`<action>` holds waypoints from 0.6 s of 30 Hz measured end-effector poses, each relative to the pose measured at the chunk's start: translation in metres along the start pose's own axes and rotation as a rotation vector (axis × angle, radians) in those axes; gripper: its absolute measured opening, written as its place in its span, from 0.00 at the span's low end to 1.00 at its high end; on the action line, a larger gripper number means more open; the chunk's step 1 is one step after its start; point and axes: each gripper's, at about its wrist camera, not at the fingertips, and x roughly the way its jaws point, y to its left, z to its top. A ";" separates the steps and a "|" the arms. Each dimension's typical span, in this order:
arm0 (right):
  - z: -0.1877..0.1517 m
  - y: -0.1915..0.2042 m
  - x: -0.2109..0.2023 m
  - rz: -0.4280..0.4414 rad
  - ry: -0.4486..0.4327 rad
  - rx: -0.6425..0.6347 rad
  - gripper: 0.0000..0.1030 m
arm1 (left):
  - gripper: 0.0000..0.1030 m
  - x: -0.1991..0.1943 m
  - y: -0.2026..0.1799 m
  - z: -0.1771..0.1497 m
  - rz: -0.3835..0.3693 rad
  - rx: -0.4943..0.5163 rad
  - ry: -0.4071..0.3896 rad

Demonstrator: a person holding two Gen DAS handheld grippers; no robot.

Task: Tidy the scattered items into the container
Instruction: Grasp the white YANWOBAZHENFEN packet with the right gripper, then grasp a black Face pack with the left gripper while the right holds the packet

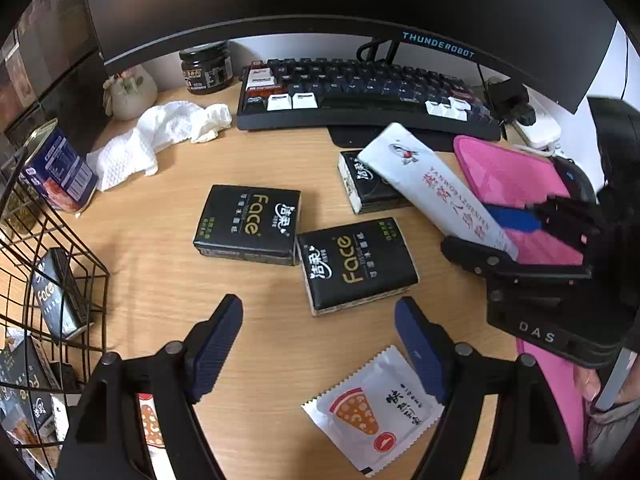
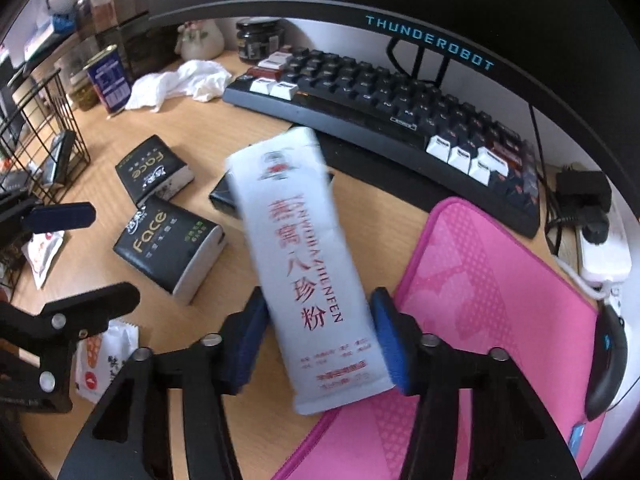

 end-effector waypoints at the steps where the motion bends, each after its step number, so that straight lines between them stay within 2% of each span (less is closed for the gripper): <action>1: -0.002 -0.001 -0.001 0.005 0.002 0.013 0.44 | 0.78 0.000 0.000 0.000 0.001 -0.001 0.001; 8: -0.016 -0.004 -0.012 -0.010 -0.005 0.054 0.43 | 0.78 0.005 -0.015 0.009 0.003 -0.001 0.002; 16: -0.025 -0.015 -0.018 -0.003 -0.006 0.099 0.42 | 0.78 0.024 -0.029 0.018 0.079 0.023 0.013; 17: -0.025 -0.016 -0.018 0.002 -0.005 0.103 0.42 | 0.76 0.026 -0.030 0.017 0.094 0.034 0.017; 18: -0.026 -0.017 -0.019 0.002 -0.004 0.106 0.42 | 0.67 0.029 -0.031 0.016 0.103 0.045 0.026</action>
